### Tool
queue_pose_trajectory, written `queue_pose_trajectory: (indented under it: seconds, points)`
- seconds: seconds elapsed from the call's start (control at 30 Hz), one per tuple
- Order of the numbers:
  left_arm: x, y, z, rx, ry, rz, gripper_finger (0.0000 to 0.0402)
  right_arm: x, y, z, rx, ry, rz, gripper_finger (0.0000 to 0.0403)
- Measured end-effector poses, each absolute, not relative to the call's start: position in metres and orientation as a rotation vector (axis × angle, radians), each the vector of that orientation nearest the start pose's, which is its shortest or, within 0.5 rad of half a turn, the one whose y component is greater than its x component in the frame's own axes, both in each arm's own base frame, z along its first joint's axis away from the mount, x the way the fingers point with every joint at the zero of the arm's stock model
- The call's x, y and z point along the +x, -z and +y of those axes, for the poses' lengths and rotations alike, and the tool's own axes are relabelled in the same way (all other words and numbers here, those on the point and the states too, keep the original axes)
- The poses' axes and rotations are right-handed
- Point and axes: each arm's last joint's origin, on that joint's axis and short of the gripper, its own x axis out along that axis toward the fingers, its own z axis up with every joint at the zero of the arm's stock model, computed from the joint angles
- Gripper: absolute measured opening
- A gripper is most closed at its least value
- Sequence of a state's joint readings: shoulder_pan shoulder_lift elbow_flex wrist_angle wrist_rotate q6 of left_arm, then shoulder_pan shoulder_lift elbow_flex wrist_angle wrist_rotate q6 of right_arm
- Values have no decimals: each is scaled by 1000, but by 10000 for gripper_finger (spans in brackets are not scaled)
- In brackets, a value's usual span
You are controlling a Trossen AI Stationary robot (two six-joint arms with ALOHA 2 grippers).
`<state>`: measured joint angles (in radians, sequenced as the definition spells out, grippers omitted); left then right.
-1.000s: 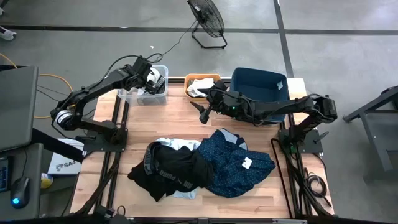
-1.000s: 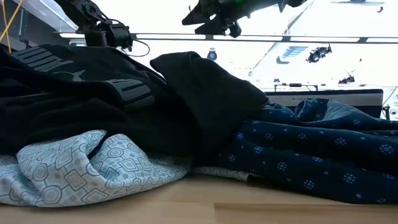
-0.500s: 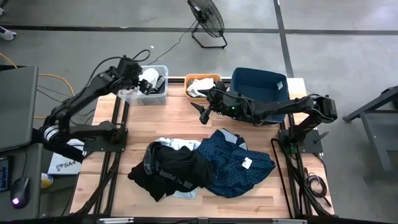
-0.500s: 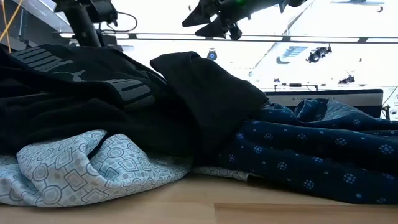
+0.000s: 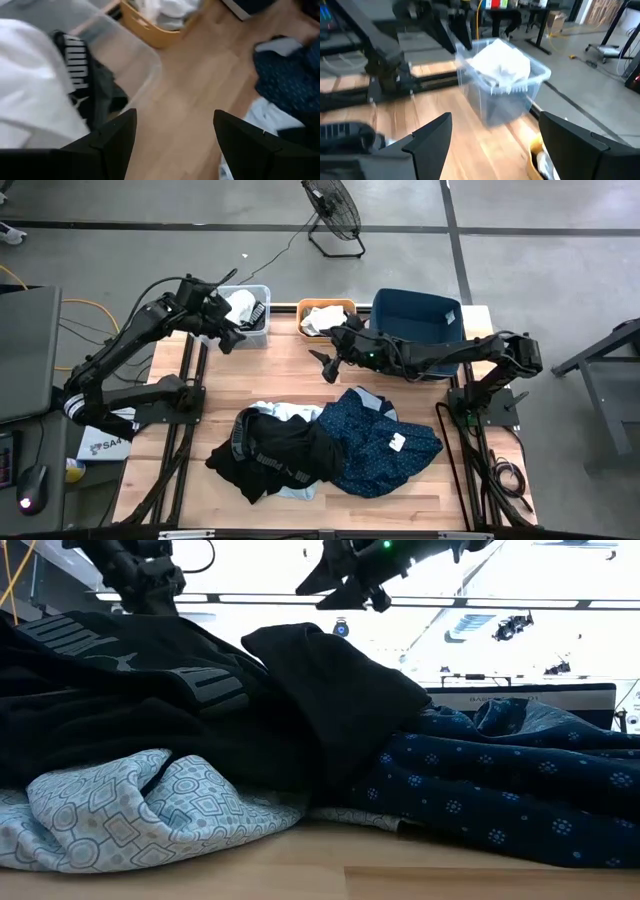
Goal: Pick & Place Cloths
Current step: Put the blue patterned shirt into the blue bin
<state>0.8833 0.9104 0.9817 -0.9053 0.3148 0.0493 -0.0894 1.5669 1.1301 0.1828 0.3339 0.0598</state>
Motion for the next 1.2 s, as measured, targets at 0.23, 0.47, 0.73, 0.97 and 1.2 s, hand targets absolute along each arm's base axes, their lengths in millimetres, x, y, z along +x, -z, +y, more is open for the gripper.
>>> queue_pose_trajectory:
  seconds: [0.23,0.47,0.73,0.97,1.2]
  points:
    - [128,-318,100,-359,-373,746,260,349,-284,-29,50,405,397,291]
    - [146,-320,76,-280,-206,746,260,341,-277,-4,65,348,502,291]
    - [159,-320,45,-167,0,766,260,336,-272,26,102,287,565,291]
    - [166,-319,22,-80,20,796,260,331,-267,50,182,113,649,291]
    - [168,-319,11,-35,48,797,260,310,-251,76,335,116,883,291]
